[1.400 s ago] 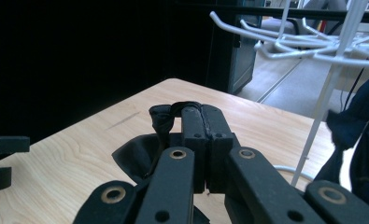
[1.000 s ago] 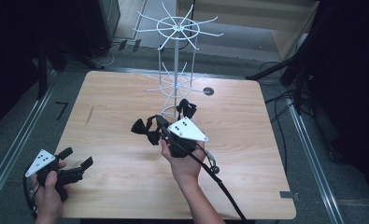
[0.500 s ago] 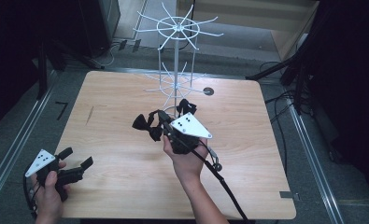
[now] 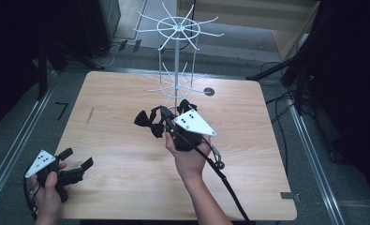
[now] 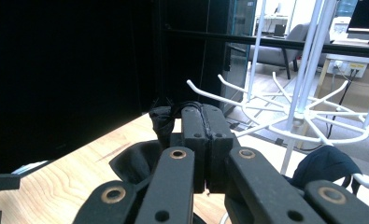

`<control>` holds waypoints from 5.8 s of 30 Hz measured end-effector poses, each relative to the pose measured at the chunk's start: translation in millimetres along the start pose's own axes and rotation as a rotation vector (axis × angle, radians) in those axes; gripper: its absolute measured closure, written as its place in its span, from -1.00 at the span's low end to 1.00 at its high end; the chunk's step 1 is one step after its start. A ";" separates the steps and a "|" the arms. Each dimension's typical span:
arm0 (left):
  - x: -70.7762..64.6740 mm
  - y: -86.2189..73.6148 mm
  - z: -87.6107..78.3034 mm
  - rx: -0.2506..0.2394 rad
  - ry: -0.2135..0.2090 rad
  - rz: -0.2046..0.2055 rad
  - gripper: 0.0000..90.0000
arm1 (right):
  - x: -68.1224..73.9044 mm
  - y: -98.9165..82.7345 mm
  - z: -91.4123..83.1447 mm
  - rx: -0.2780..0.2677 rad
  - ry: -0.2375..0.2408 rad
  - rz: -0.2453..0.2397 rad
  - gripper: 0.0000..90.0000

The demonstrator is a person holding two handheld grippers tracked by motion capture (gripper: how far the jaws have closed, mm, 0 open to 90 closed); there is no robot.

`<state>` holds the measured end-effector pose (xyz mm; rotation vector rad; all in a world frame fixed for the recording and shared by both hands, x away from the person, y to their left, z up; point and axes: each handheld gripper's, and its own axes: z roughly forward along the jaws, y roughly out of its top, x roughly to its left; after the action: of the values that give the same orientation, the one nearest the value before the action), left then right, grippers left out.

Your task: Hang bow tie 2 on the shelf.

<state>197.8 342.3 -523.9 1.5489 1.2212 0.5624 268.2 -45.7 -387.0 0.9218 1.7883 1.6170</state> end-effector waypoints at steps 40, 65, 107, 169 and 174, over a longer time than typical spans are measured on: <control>0.5 0.1 -0.4 0.003 0.001 0.002 -0.94 | -27.2 -4.5 26.9 0.036 -0.092 0.048 1.00; 0.7 0.1 -0.4 0.003 0.000 0.003 -0.94 | -32.2 -16.6 34.4 0.066 -0.116 0.053 1.00; 0.3 0.1 -0.4 0.003 0.001 0.002 -0.94 | -34.0 -55.8 18.2 0.110 -0.088 0.041 0.04; -0.6 0.0 -0.7 0.002 0.003 0.006 -0.94 | -59.1 -126.7 -47.0 0.163 -0.058 0.013 -1.00; -0.6 -0.1 -0.7 0.002 0.002 0.007 -0.94 | -69.0 -130.8 -54.5 0.167 -0.084 0.024 -1.00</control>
<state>197.0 342.1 -523.6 1.5550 1.2181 0.5681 251.6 -138.7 -513.2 1.0735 1.8815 1.4374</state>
